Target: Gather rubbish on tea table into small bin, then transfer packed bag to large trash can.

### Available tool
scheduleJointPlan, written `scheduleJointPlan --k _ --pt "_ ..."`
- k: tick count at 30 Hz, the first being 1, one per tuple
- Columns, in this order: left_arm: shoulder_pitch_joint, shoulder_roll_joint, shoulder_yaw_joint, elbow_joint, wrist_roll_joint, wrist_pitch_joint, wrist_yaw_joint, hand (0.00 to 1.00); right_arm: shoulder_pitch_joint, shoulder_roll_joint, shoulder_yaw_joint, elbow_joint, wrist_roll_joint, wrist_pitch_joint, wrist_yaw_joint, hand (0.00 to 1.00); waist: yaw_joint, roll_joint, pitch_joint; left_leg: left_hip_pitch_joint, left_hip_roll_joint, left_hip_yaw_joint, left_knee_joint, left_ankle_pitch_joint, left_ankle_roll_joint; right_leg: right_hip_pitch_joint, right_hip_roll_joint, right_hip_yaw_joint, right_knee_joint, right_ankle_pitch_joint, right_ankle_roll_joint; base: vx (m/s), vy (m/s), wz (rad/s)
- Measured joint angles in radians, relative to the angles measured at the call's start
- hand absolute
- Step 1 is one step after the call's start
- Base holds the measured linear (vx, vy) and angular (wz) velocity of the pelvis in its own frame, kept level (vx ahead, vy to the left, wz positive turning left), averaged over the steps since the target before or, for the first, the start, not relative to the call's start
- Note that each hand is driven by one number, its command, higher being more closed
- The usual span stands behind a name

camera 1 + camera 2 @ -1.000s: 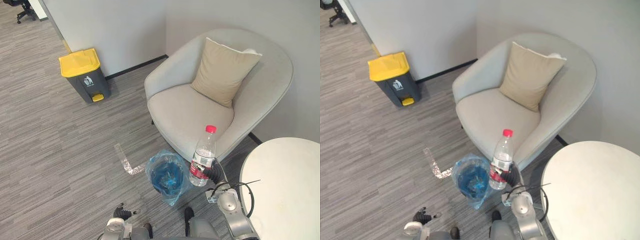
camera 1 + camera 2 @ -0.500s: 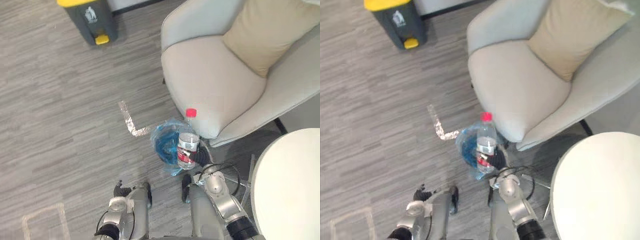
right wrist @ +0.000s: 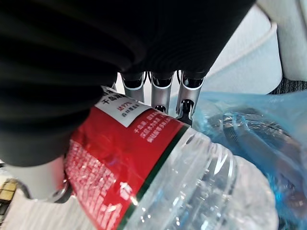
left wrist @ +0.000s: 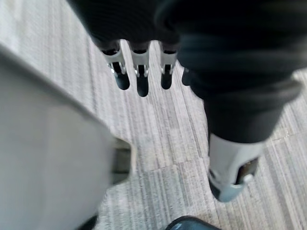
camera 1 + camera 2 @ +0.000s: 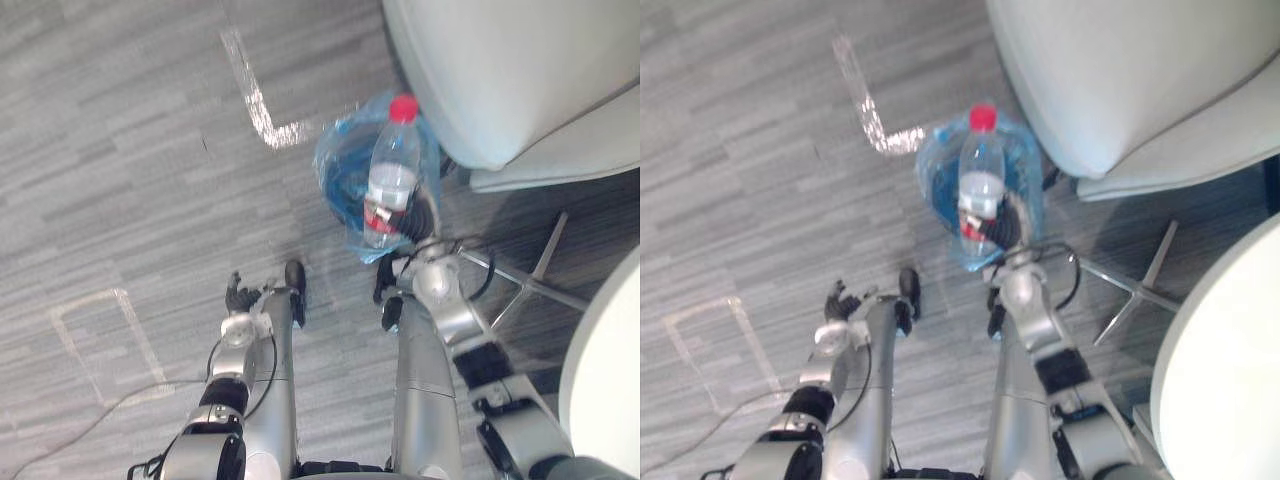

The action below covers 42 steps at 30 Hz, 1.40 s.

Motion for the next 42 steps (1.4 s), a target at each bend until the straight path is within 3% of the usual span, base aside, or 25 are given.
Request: scheduleJointPlan --k 10,11,22,29,42 --pt "-0.051 0.019 -0.004 -0.033 -0.049 -0.018 0.019 0.00 -0.173 -0.036 -0.026 0.160 0.046 0.008 -0.024 1.00 0.005 0.000 0.004 -0.110 -0.001 0.006 0.001 0.001 0.001 -0.116 -0.012 -0.003 0.013 -0.002 0.002 0.00 0.004 0.01" --pt "-0.055 0.020 -0.012 -0.034 -0.053 -0.018 0.019 0.00 -0.181 -0.035 -0.040 0.168 0.046 0.009 -0.025 0.00 0.008 0.000 0.004 -0.114 -0.002 0.006 0.002 0.001 0.001 -0.122 -0.013 -0.003 0.017 -0.005 0.001 -0.02 0.016 0.04" --pt "-0.056 0.008 -0.067 -0.082 -0.056 -0.030 0.017 0.00 -0.187 -0.022 -0.078 0.203 0.065 0.010 -0.027 0.00 0.016 0.000 -0.001 -0.143 0.003 0.001 0.026 0.001 0.001 -0.153 -0.012 -0.008 0.050 -0.019 -0.012 -0.03 0.011 0.01" --pt "-0.051 0.001 -0.067 -0.079 -0.055 -0.027 0.016 0.00 -0.084 -0.012 -0.051 0.105 0.017 0.008 -0.024 0.00 0.015 -0.002 -0.021 -0.149 0.024 0.001 0.043 -0.001 0.000 -0.153 0.005 -0.010 0.052 -0.015 -0.020 -0.07 0.011 -0.06" --pt "-0.028 -0.008 -0.067 -0.069 -0.038 -0.018 0.013 0.00 0.039 -0.008 0.049 0.091 -0.273 0.002 0.024 0.00 0.001 -0.002 -0.051 -0.149 0.050 0.004 0.051 -0.003 -0.001 -0.154 0.026 -0.014 0.039 -0.006 -0.033 -0.06 0.010 -0.05"
